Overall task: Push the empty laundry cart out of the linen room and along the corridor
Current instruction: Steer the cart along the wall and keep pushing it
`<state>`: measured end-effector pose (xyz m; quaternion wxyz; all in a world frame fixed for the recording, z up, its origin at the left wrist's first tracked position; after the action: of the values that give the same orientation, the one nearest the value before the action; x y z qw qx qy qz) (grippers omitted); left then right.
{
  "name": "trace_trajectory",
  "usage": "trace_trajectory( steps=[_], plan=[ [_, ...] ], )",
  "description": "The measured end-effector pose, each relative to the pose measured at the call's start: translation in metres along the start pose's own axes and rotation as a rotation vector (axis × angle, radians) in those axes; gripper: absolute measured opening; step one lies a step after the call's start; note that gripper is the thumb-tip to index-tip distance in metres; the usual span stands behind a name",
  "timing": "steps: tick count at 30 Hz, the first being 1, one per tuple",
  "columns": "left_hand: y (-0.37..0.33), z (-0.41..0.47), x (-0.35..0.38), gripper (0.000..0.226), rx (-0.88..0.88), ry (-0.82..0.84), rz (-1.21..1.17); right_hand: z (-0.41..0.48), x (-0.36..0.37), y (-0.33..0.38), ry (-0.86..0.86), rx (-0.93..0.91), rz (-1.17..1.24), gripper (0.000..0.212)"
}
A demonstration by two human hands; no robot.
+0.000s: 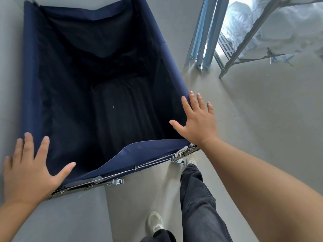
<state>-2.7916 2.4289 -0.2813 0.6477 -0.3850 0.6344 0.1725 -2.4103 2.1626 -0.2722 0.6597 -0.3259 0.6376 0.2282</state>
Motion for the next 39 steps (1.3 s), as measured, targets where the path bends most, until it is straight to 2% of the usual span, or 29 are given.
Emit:
trace_trajectory(
  steps=[16, 28, 39],
  plan=[
    [-0.004, -0.003, 0.001, 0.108, -0.05, -0.144, -0.062, 0.0, 0.001, 0.0, -0.029, -0.019, -0.037, 0.087],
    [0.006, 0.001, 0.01, 0.108, -0.126, -0.12, 0.091, 0.004, 0.004, -0.002, 0.009, -0.034, -0.062, 0.086],
    [0.006, -0.001, 0.01, 0.107, -0.138, -0.206, 0.145, 0.004, 0.007, 0.0, -0.02, -0.084, -0.098, 0.086]
  ],
)
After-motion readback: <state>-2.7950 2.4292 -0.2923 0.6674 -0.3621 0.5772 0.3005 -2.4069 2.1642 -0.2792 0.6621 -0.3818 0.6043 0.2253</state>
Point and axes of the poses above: each hand's wrist, its own z-axis towards the middle knuckle, its own x-axis out of the palm, y = z × x, the point moved 2 cm from there along z, towards the middle knuckle, and after that the axes turned 12 degrees about -z, right-handed, at the moved point
